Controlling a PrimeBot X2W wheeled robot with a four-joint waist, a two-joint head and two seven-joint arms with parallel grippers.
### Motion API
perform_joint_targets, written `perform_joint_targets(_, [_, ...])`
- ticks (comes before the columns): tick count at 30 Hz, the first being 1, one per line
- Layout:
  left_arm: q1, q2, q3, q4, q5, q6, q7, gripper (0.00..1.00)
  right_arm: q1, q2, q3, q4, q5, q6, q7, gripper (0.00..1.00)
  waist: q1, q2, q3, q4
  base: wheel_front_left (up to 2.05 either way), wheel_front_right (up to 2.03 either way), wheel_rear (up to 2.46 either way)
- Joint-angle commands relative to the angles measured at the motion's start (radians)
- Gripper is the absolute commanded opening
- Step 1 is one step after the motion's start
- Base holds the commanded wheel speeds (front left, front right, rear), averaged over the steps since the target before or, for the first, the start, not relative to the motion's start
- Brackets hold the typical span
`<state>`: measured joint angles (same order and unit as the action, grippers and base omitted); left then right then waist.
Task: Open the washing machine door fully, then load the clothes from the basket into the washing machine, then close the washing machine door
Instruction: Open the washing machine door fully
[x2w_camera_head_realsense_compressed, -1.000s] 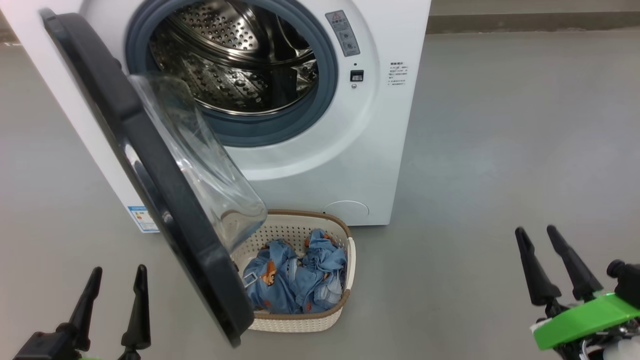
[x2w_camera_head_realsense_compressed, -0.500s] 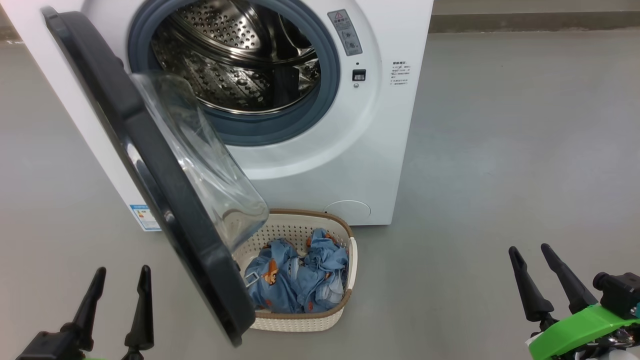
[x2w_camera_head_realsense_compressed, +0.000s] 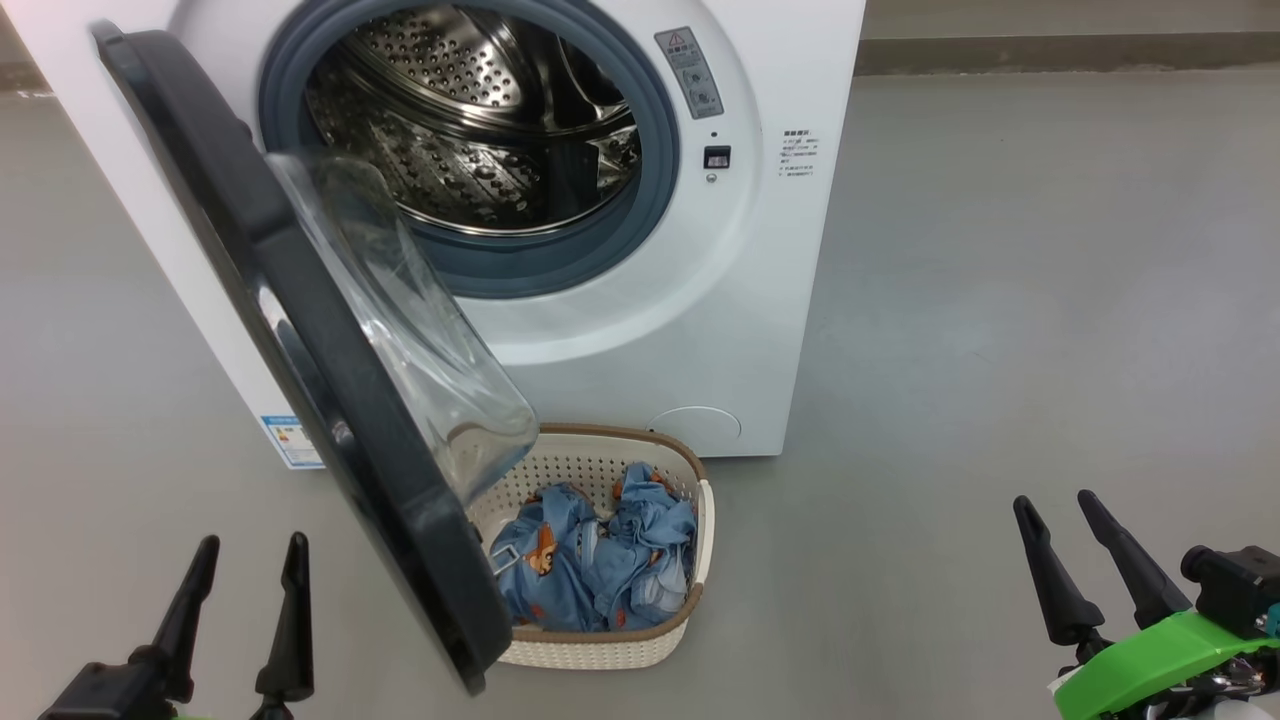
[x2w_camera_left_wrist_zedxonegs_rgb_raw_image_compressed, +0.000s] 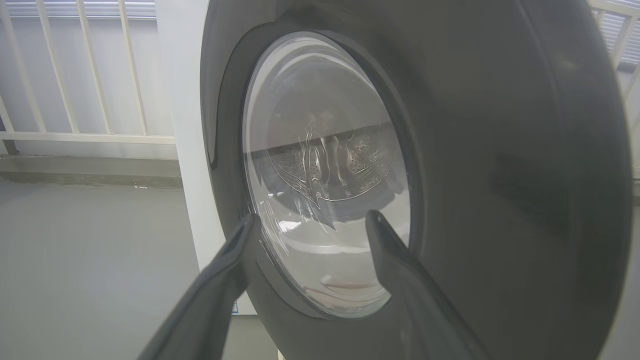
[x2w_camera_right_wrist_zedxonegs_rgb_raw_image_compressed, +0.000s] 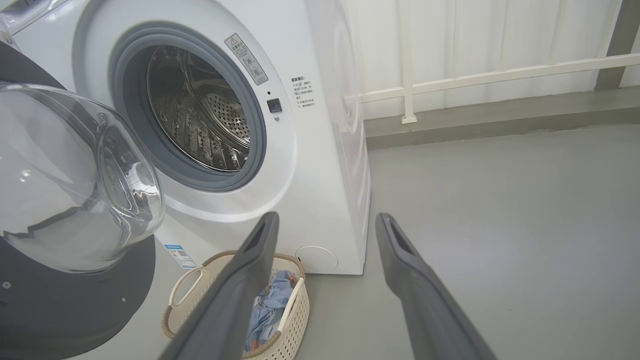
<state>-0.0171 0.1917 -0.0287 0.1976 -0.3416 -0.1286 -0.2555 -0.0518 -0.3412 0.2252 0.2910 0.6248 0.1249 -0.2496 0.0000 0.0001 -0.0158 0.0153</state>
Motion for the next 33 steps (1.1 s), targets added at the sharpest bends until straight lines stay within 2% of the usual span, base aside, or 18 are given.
perform_joint_targets(1, [-0.025, 0.012, 0.031, -0.017, 0.003, -0.002, -0.006, 1.0, -0.029, -0.02, 0.02, -0.018, 0.007, 0.006, -0.012, 1.0, 0.0, -0.0001, -0.001, 0.0, 0.0, 0.0, 0.0])
perform_joint_targets(13, [-0.021, 0.012, 0.029, -0.021, 0.004, -0.002, -0.006, 1.0, -0.026, -0.019, 0.028, -0.016, 0.016, 0.006, -0.012, 1.0, 0.0, -0.0001, -0.002, 0.006, 0.0, 0.0, 0.0])
perform_joint_targets(14, [-0.022, 0.011, 0.031, -0.021, 0.003, -0.002, -0.006, 0.95, -0.026, -0.018, 0.028, -0.016, 0.017, 0.006, -0.012, 1.0, 0.0, -0.0001, -0.001, 0.006, 0.0, 0.0, 0.0])
perform_joint_targets(15, [-0.022, 0.011, 0.031, -0.021, 0.003, -0.002, -0.006, 0.95, -0.026, -0.018, 0.028, -0.016, 0.017, 0.006, -0.012, 1.0, 0.0, -0.0001, -0.001, 0.006, 0.0, 0.0, 0.0])
perform_joint_targets(16, [-0.025, 0.008, 0.034, -0.022, -0.003, -0.002, -0.006, 0.25, -0.026, -0.018, 0.028, -0.015, 0.018, 0.006, -0.012, 1.0, 0.0, -0.0001, -0.001, 0.009, 0.0, 0.0, 0.0])
perform_joint_targets(17, [-0.025, 0.008, 0.034, -0.022, -0.003, -0.002, -0.006, 0.25, -0.026, -0.018, 0.028, -0.015, 0.018, 0.006, -0.012, 1.0, 0.0, -0.0001, -0.001, 0.009, 0.0, 0.0, 0.0])
perform_joint_targets(18, [-0.027, 0.001, 0.041, -0.03, -0.014, -0.002, -0.006, 0.0, -0.025, -0.018, 0.027, -0.015, 0.019, 0.006, -0.012, 1.0, 0.0, -0.0001, 0.0, 0.011, 0.0, 0.0, 0.0])
perform_joint_targets(24, [-0.041, -0.005, 0.045, -0.103, -0.01, -0.002, -0.006, 0.0, -0.02, -0.013, 0.018, -0.015, 0.019, 0.006, -0.012, 1.0, 0.0, -0.0001, 0.002, 0.026, 0.0, 0.0, 0.0])
perform_joint_targets(28, [-0.066, -0.027, 0.063, -0.197, 0.006, -0.002, -0.006, 0.0, -0.009, -0.009, 0.017, -0.013, 0.018, 0.006, -0.012, 1.0, 0.0, -0.0001, 0.002, 0.043, 0.0, 0.0, 0.0])
perform_joint_targets(33, [-0.086, -0.034, 0.026, -0.339, 0.044, -0.002, -0.006, 0.0, -0.011, -0.002, 0.022, -0.01, 0.017, 0.006, -0.012, 1.0, 0.0, -0.0001, 0.006, 0.05, 0.0, 0.0, 0.0])
